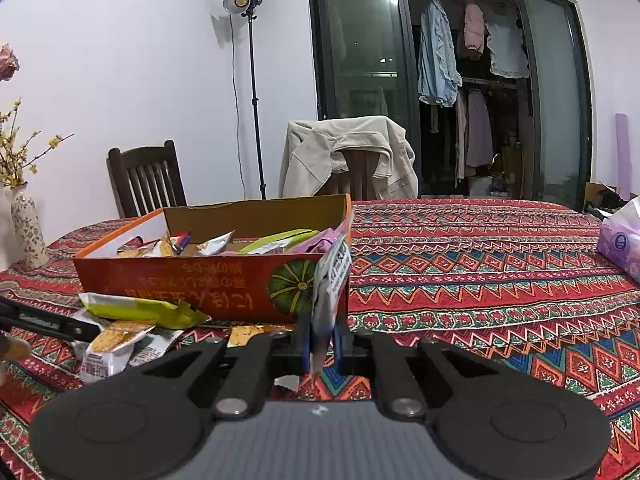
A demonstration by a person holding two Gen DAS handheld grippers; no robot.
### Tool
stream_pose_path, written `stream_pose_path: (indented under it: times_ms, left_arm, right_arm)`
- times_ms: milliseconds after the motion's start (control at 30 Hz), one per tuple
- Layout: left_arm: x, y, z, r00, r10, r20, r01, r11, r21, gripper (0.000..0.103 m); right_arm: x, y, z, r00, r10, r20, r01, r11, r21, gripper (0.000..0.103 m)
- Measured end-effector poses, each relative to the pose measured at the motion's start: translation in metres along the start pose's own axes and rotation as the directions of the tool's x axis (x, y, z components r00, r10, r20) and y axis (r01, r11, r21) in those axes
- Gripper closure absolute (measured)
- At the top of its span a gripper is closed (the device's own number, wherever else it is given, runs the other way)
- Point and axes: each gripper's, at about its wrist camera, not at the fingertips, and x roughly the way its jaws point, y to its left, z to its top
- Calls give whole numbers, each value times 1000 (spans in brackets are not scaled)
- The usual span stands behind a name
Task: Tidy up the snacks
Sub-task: 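Grasp another white packet with the left gripper while the right gripper holds its packet, then carry both white packets into the orange box and open both grippers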
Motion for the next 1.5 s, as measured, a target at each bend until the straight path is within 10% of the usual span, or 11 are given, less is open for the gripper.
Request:
stream_pose_path:
  times_ms: [333,500,700,1500]
  left_arm:
    - [2,-5,-7,999,-15,28,14,999,39,7]
    - [-11,-8,-9,998,-37,55,34,997,63,57]
    - [-30,-6,-18,995,-44,86,38,997,65,84]
    - [-106,-12,6,943,-85,322,61,995,84,89]
  right_arm:
    - [2,2,0,1000,-1,-5,1,1000,-2,92]
    - [6,2,0,1000,-7,-19,7,1000,0,92]
    - [10,3,-1,1000,-9,-29,9,1000,-3,92]
    - [-12,43,31,997,64,32,-59,990,-130,92]
